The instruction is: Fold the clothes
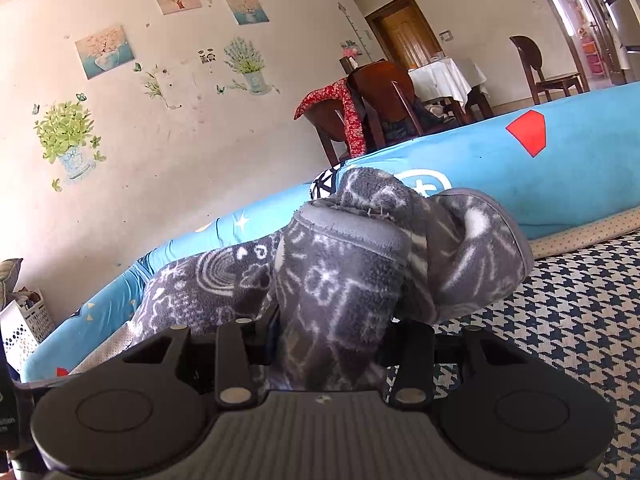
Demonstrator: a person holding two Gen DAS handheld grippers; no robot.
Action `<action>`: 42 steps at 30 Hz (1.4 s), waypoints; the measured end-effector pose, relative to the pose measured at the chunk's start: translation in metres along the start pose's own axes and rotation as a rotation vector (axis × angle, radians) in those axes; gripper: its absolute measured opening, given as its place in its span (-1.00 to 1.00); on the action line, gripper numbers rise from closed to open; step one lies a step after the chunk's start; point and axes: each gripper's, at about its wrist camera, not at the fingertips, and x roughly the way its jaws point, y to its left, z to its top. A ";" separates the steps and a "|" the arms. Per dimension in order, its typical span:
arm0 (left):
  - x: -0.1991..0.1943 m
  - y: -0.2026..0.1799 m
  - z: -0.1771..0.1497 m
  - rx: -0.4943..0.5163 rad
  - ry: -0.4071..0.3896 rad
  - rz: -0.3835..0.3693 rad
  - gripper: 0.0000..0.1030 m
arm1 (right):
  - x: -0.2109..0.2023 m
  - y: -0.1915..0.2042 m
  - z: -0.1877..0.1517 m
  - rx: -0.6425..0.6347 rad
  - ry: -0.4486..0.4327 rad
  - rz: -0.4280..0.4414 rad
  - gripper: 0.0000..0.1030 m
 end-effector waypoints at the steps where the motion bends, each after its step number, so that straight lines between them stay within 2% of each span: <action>1: 0.001 0.000 0.001 -0.001 0.000 0.002 0.36 | 0.001 0.000 0.000 0.000 -0.001 0.001 -0.14; 20: 0.009 -0.006 0.008 0.003 -0.018 0.036 0.36 | 0.019 0.005 0.007 0.007 -0.022 0.020 -0.14; 42: 0.023 0.006 0.027 -0.015 -0.050 0.077 0.36 | 0.042 0.015 0.013 -0.004 -0.057 0.058 -0.14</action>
